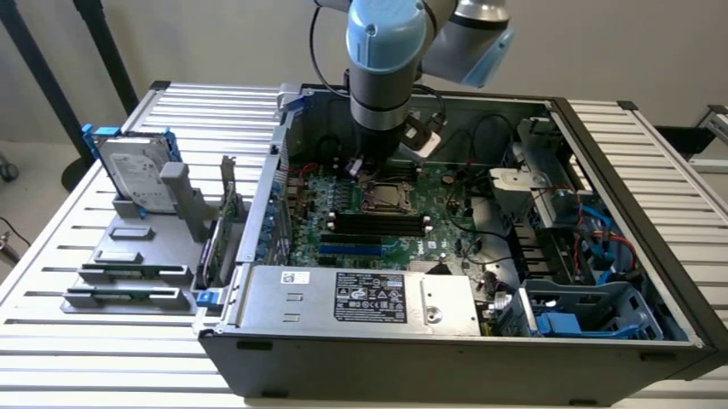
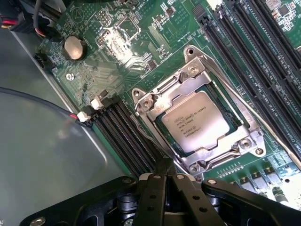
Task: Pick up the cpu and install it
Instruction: 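Install the first cpu locking lever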
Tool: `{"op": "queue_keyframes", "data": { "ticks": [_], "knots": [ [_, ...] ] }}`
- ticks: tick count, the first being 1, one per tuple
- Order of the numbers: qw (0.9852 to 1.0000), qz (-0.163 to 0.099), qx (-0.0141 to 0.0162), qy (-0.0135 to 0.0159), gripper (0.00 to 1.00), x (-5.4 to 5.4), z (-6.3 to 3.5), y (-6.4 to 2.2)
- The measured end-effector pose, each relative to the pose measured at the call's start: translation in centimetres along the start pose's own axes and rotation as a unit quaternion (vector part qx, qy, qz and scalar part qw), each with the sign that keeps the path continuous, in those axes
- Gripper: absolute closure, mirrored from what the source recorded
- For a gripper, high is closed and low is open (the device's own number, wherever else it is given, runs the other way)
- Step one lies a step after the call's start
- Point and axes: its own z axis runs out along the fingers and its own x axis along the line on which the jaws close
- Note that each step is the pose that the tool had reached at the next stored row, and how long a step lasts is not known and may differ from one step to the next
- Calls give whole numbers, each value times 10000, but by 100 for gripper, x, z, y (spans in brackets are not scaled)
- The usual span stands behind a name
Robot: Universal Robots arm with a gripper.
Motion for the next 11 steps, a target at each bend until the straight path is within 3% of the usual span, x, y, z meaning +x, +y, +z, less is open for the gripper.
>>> {"op": "queue_keyframes", "data": {
  "ticks": [11],
  "knots": [
    [10000,11,0,0,89,41,16,60]
  ]
}}
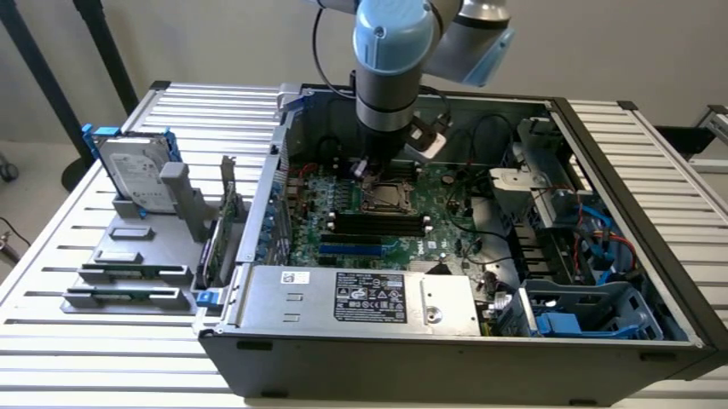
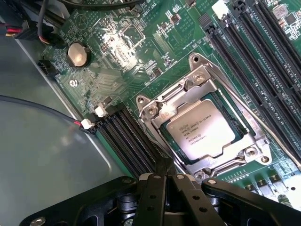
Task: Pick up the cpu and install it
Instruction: 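Install the first cpu locking lever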
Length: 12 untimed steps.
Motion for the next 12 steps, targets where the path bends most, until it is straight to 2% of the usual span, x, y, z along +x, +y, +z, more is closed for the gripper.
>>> {"op": "queue_keyframes", "data": {
  "ticks": [12],
  "knots": [
    [10000,6,7,-6,89,62,13,95]
  ]
}}
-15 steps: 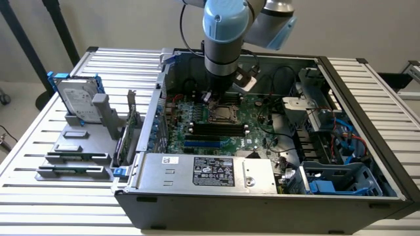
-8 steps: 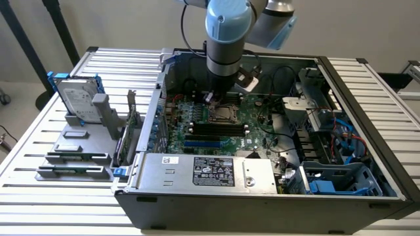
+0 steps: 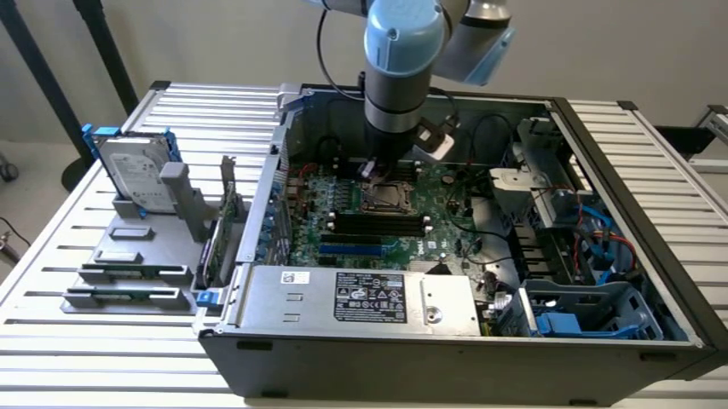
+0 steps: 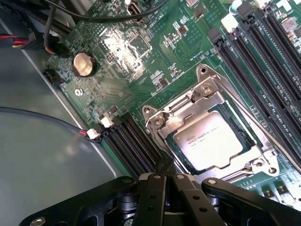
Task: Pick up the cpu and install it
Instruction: 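Install the first cpu locking lever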
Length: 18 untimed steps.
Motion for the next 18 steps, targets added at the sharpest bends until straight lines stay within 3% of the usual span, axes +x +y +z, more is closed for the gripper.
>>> {"op": "queue_keyframes", "data": {
  "ticks": [11,18],
  "knots": [
    [10000,9,18,-17,89,47,4,106],
    [10000,20,47,-34,89,68,1,163]
  ]
}}
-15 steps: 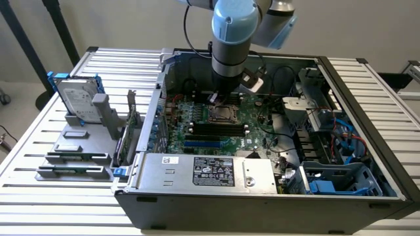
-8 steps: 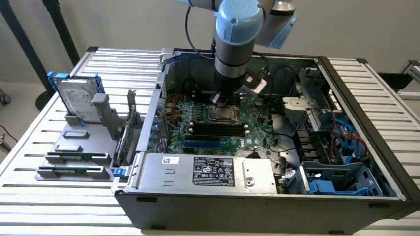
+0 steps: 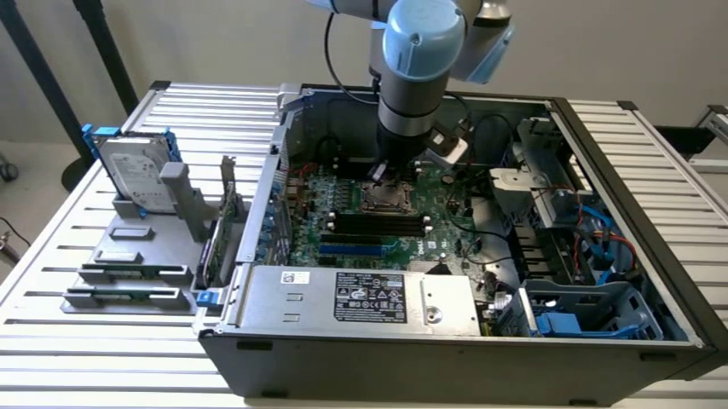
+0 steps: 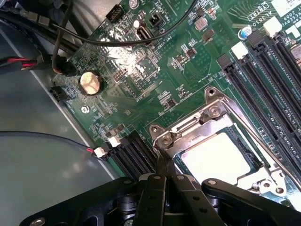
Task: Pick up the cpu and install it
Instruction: 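Install the first cpu locking lever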
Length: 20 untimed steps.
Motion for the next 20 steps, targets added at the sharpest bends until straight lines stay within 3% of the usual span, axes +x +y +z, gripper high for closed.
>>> {"op": "queue_keyframes", "data": {
  "ticks": [8,15,20],
  "knots": [
    [10000,11,37,2,89,-7,-26,8],
    [10000,22,78,6,89,-26,-179,29],
    [9999,33,102,-7,89,-120,-270,87]
  ]
}}
